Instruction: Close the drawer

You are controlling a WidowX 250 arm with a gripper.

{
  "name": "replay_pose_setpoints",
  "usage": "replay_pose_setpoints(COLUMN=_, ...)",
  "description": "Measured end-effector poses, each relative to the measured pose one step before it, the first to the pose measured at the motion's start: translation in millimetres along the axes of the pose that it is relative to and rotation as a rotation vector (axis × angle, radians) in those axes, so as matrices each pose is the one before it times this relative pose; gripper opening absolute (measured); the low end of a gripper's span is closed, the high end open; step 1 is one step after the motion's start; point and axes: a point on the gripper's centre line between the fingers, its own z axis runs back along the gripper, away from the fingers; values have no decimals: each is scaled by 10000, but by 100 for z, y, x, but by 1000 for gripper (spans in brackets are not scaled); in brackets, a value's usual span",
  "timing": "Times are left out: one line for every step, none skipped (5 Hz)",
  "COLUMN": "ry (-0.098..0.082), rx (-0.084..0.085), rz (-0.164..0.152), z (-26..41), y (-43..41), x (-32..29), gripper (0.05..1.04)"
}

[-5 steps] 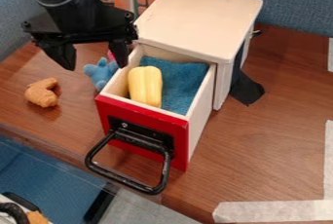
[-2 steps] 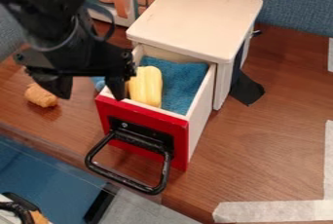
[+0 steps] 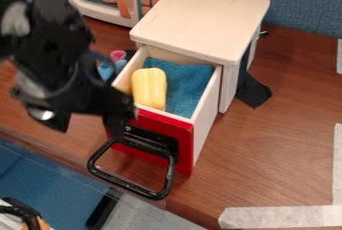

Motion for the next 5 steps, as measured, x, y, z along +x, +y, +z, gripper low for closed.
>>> replay_pose_setpoints(ry=322, rx=55, rz=-362, z=-758, y=-118, x=-1742, gripper=1001)
replay_pose_setpoints(ry=179, rx=104, rz=-143, z=-741, y=199, x=-1309, gripper=1001)
replay_pose_setpoints(ry=49, rx=99, rz=-212, z=-457, y=247, x=-883, gripper=1001)
replay_pose_setpoints(ry=196, rx=-78, rz=-7, z=-556, y=182, x=-699, gripper=1001)
replay_pose_setpoints(ry=219, rx=-101, rz=-191, z=-455, y=3, x=-380, gripper=1001)
